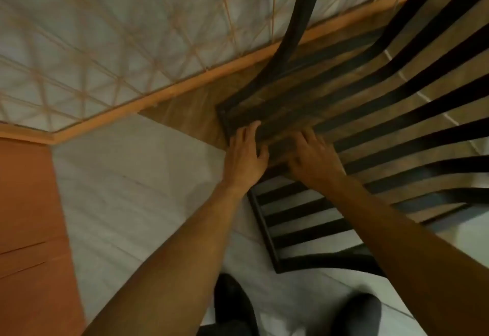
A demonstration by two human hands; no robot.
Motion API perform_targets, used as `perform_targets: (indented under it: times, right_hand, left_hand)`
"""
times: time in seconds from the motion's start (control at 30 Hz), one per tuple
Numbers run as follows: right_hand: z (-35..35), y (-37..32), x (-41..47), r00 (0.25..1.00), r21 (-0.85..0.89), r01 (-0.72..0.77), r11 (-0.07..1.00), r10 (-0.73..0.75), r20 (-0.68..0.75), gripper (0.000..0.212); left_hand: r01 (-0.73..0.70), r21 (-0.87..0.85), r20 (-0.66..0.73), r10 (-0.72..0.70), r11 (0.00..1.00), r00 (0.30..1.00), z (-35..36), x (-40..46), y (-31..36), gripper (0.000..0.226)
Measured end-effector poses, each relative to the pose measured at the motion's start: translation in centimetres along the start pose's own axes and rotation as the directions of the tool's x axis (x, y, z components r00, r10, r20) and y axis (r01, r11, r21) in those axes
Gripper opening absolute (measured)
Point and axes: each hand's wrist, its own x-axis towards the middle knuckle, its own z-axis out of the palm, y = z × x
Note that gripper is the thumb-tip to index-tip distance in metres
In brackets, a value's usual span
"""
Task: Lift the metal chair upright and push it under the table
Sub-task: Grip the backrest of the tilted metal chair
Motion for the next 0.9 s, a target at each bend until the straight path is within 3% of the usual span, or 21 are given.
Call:
perform_targets:
  times: [0.2,0.33,0.43,0.63,0.9]
  right_hand:
    - [7.5,1.9,0.3,0.990,-0.091,0.134,0.987,-0.129,0.061,0.031]
    - [10.6,2.4,1.1,0.971,-0.283,0.233,0.930,-0.240,0.013,0.029]
    - [11.7,1.7,1.8,0.970,-0.355,0.233,0.905,-0.241,0.023,0.032]
    - [11.8,0.1,2.8,0.978,-0.374,0.209,0.904,-0.204,0.053,0.035]
    - [12.2,0.9,2.3,0.982,-0.336,0.183,0.924,-0.187,0.020,0.037]
  left_hand:
    - [0.035,0.169,0.049,-0.044,0.985,0.998,6.5,0.4,-6.1,0.055]
    - [-0.065,0.360,-0.016,0.076,0.931,0.997,9.1,0.7,-8.7,0.045]
    - [-0.093,0.451,-0.061,0.134,0.888,0.989,9.7,1.3,-9.5,0.041]
    - [-0.167,0.580,0.096,0.136,0.797,0.986,8.5,2.8,-9.1,0.042]
    - [-0.185,0.725,0.148,0.112,0.663,0.983,7.6,2.4,-9.1,0.040]
